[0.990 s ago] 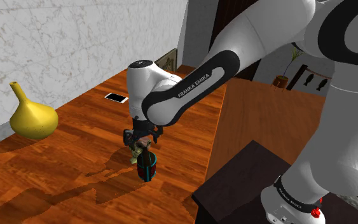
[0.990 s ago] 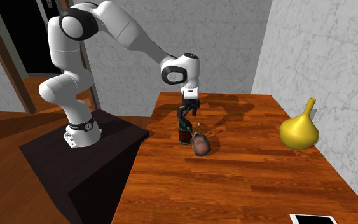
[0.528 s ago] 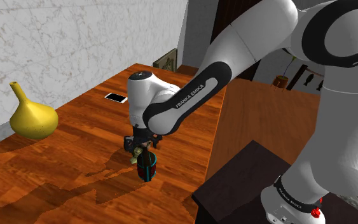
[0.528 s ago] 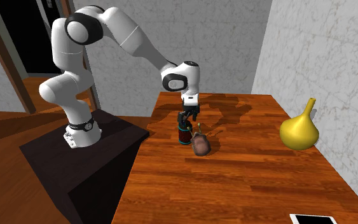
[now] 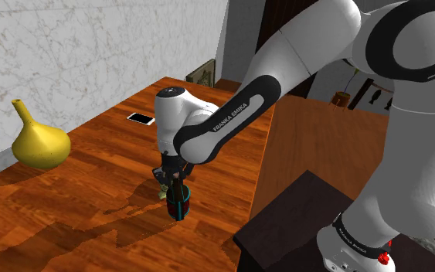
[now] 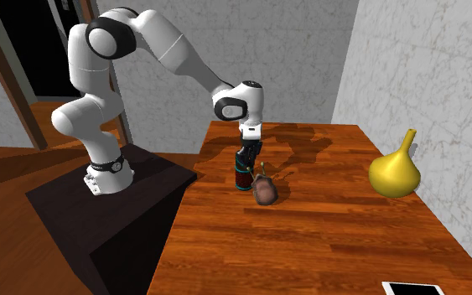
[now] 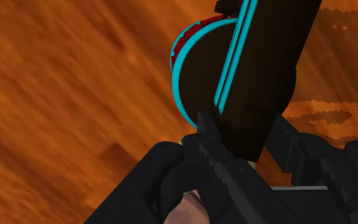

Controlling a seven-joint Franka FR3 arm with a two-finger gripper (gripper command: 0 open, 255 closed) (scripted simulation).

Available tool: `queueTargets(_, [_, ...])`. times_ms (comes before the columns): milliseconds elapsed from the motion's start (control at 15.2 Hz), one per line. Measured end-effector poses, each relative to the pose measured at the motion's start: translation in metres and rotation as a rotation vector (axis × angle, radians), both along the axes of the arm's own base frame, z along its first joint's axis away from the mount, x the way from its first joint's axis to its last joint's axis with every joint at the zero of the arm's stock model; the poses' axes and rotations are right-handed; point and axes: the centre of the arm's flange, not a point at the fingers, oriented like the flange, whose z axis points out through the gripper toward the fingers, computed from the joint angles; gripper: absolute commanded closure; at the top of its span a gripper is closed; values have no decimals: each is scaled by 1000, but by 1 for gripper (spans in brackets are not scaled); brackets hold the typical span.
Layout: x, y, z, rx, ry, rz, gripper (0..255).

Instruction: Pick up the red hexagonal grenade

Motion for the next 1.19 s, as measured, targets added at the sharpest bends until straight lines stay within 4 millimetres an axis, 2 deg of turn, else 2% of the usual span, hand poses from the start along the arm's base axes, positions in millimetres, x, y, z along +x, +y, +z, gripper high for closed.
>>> queueTargets(132, [0,0,0,0,0,0,255])
queueTargets(396, [-2,0,14,-1,2,1,255])
queueTargets(1188, [-1,1,76,-1,2,1,255])
